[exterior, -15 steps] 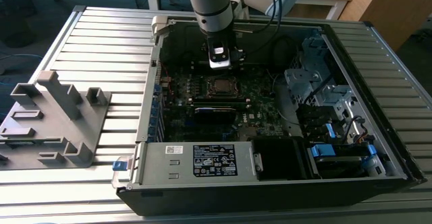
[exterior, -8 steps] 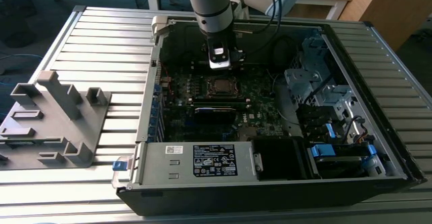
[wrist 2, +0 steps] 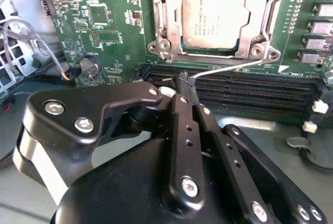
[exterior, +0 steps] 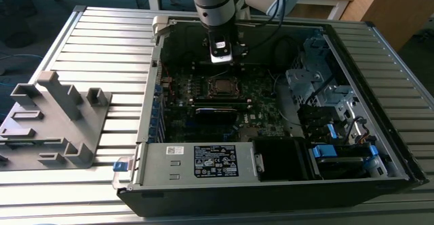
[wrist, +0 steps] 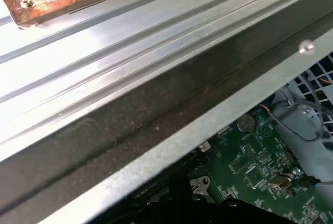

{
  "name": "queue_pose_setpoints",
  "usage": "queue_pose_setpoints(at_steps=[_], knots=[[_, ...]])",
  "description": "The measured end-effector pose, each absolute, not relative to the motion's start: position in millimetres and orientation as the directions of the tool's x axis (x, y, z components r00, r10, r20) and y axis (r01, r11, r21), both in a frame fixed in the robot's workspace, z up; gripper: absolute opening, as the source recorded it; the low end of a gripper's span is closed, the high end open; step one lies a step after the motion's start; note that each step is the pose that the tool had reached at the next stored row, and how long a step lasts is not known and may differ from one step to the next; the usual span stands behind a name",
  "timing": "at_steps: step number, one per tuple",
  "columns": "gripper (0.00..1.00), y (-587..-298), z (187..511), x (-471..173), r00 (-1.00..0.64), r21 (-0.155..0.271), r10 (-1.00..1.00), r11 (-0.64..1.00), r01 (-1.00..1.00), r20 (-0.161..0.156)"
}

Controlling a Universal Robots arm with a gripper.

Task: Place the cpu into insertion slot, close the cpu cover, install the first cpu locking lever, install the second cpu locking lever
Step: 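Install the first cpu locking lever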

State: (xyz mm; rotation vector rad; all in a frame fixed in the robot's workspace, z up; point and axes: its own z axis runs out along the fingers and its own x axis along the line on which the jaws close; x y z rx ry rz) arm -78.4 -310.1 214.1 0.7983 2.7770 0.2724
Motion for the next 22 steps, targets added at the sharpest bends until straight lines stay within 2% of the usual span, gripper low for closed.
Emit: queue_pose_setpoints(at_steps=[22], knots=[[0.11,-310.1,250.9,-78.4,-0.822,0.242,0.541,0.834,0.497,-0.176]])
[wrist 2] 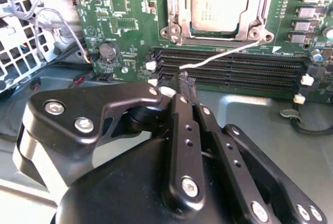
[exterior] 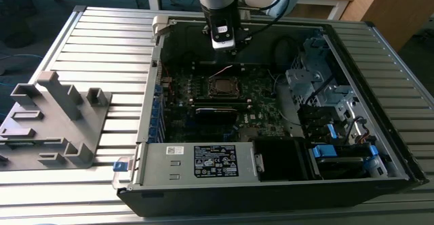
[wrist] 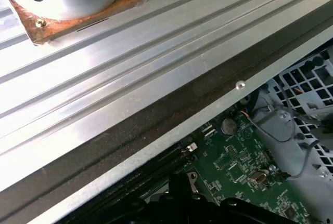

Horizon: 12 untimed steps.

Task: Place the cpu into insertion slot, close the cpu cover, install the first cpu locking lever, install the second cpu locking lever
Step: 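Install the first cpu locking lever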

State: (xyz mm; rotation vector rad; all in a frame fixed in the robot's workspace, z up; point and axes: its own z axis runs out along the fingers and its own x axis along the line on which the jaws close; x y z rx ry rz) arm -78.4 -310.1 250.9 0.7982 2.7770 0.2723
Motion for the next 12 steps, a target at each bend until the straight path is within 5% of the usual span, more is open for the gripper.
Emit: queue_pose_setpoints(at_steps=[12], knots=[[0.11,-310.1,271.0,-78.4,-0.822,0.242,0.541,0.833,0.497,-0.176]])
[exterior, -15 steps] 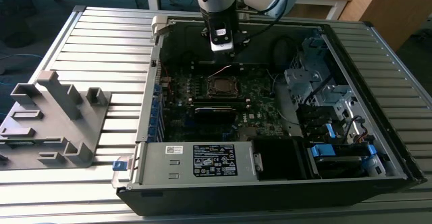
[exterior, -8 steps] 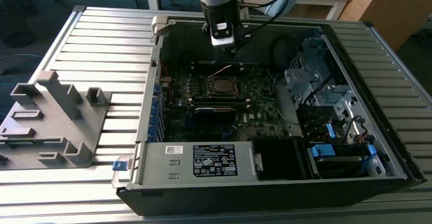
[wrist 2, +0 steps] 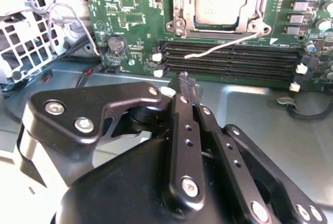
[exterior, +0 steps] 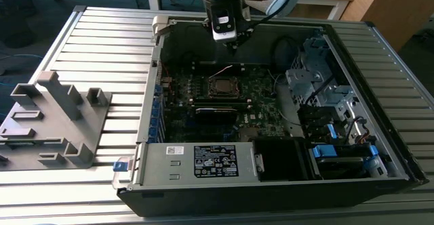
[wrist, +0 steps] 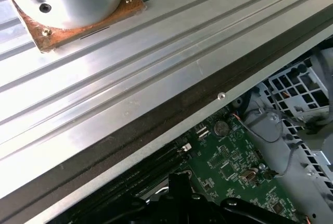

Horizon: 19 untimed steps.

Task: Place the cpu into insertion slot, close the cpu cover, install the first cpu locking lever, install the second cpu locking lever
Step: 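Install the first cpu locking lever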

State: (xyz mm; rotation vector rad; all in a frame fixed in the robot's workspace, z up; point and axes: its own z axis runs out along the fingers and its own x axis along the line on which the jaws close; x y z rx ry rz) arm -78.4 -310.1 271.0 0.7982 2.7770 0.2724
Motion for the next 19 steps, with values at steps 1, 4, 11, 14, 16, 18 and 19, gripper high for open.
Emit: queue_pose_setpoints(at_steps=[1,4,11,14,16,18,19], knots=[[0.11,-310.1,272.6,-78.4,-0.822,0.242,0.541,0.833,0.497,-0.176],[0.11,-310.1,277.6,-78.4,-0.822,0.242,0.541,0.834,0.497,-0.176],[0.11,-310.1,289.4,-78.4,-0.822,0.242,0.541,0.833,0.497,-0.176],[0.11,-310.1,294.4,-78.4,-0.822,0.242,0.541,0.834,0.497,-0.176],[0.11,-310.1,297.7,-78.4,-0.822,0.242,0.541,0.834,0.497,-0.176],[0.11,-310.1,301.1,-78.4,-0.822,0.242,0.541,0.834,0.497,-0.176],[0.11,-310.1,302.8,-78.4,-0.822,0.242,0.541,0.834,0.497,-0.176]])
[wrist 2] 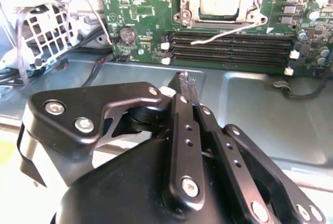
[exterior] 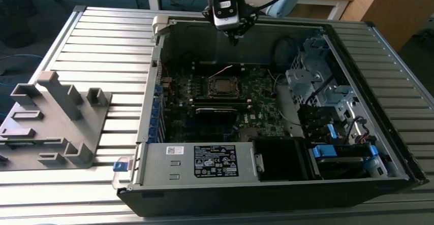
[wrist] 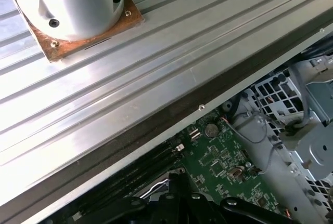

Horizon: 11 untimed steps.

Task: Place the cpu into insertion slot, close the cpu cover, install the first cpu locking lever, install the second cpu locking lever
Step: 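Install the first cpu locking lever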

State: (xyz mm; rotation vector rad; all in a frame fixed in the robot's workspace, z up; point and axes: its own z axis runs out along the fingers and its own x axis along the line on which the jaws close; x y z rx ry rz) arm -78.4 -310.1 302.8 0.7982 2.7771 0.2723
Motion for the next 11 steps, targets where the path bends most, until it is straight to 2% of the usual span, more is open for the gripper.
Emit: queue_pose_setpoints(at_steps=[11], knots=[[0.11,-310.1,321.1,-78.4,-0.822,0.242,0.541,0.834,0.497,-0.176]])
